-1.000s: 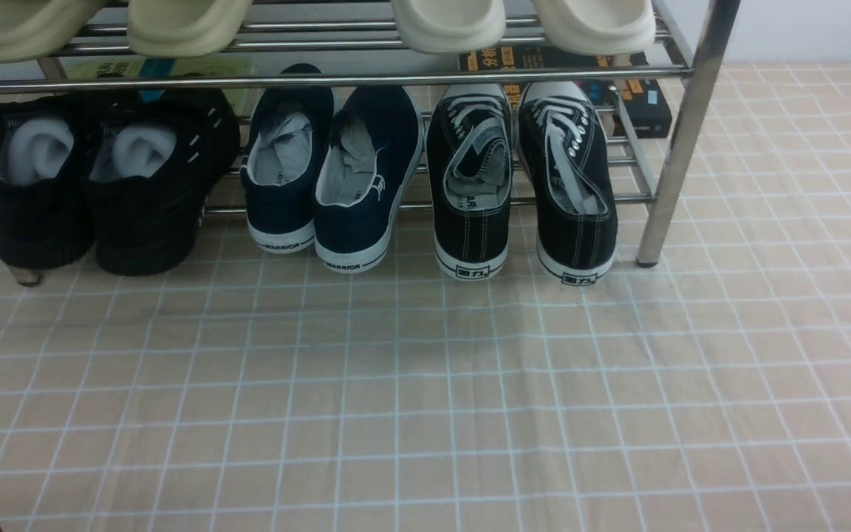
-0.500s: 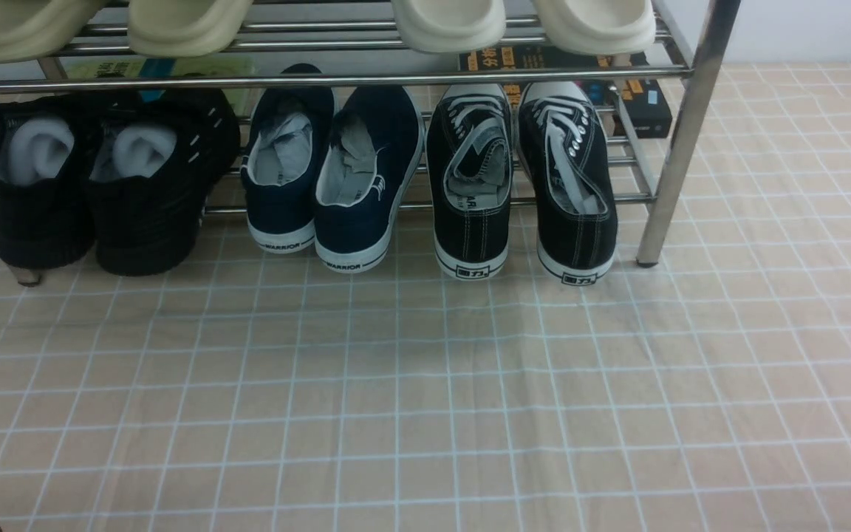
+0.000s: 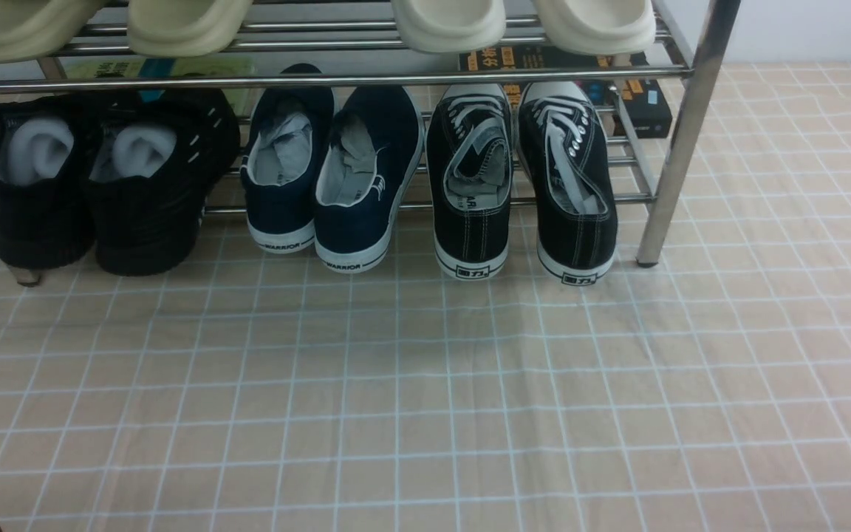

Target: Take the shoes off the shelf from the light coffee tablecloth by hand.

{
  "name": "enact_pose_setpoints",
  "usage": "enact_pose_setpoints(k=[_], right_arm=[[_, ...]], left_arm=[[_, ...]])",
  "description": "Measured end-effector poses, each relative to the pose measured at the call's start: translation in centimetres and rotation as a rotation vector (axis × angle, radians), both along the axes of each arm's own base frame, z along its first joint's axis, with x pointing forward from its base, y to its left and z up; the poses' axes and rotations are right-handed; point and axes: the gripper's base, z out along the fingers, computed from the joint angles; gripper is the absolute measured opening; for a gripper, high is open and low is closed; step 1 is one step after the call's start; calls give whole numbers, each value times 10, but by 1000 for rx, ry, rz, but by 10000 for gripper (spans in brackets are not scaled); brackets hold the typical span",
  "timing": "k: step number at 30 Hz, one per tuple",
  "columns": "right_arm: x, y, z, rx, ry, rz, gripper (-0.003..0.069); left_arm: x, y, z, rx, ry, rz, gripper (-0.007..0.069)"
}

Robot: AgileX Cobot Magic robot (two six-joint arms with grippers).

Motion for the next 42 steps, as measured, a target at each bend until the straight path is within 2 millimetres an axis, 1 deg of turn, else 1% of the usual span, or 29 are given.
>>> enact_pose_setpoints(k=[2,4,5,6,9,10,12,16,18,20,22,23,24,25,26,27,28,29,30,31,32,33,34,35,36,37,39,40,42], right_arm=[[0,1,1,43,-10,-3,240],[1,3,2,173,-25,-13,240],[1,6,2,287,-37,-22,240],[2,8,3,449,-49,-35,240],[2,12,5,688,-67,-52,240],[2,12,5,705,-68,-54,240],[2,14,7,809,-78,-58,240],[2,16,9,914,-78,-55,240],[3,15,11,933,-104,-55,239],[4,13,14,913,-149,-56,230],[3,8,38,774,-303,-35,176],[3,7,40,774,-314,-35,170],[2,5,61,687,-387,-21,123],[2,4,80,608,-426,-9,73],[4,4,95,527,-433,1,31],[5,5,106,474,-437,14,6],[9,6,119,406,-413,33,-8],[20,10,132,304,-326,69,-11],[19,10,134,300,-323,76,-11],[33,14,141,219,-209,121,-8],[43,17,148,182,-119,161,-3],[54,20,148,165,3,205,-1],[56,21,148,165,26,212,-1],[79,25,146,178,221,261,0],[86,27,147,188,291,283,0],[101,29,145,209,411,313,0],[126,34,140,245,579,375,0],[135,38,138,249,630,421,0],[155,50,135,249,716,566,0]], left_arm=[[0,0,0,0,0,0,240],[0,0,0,0,0,0,240],[0,0,0,0,0,0,240],[0,0,0,0,0,0,240],[0,0,0,0,0,0,240],[0,0,0,0,0,0,240],[0,0,0,-1,0,0,240],[0,0,0,-1,0,0,240],[0,0,0,-1,0,0,240],[0,0,0,-1,0,0,240],[0,0,0,-1,0,0,240],[0,0,0,-1,0,0,240],[0,0,0,-1,0,0,240],[0,0,0,-1,0,0,240],[0,0,0,-1,0,0,240],[0,0,0,-1,0,0,240],[0,0,0,-1,0,0,240],[0,0,0,-1,0,0,240],[0,0,0,-1,0,0,240],[0,0,0,-1,0,0,240],[0,0,0,-1,0,0,240],[0,0,0,-1,0,0,240],[0,0,0,-1,0,0,240],[0,0,0,-1,0,0,240],[0,0,0,-1,0,0,240],[0,0,0,-1,0,0,240],[0,0,0,0,0,0,240],[0,0,0,0,0,0,240],[0,0,0,0,0,0,240]])
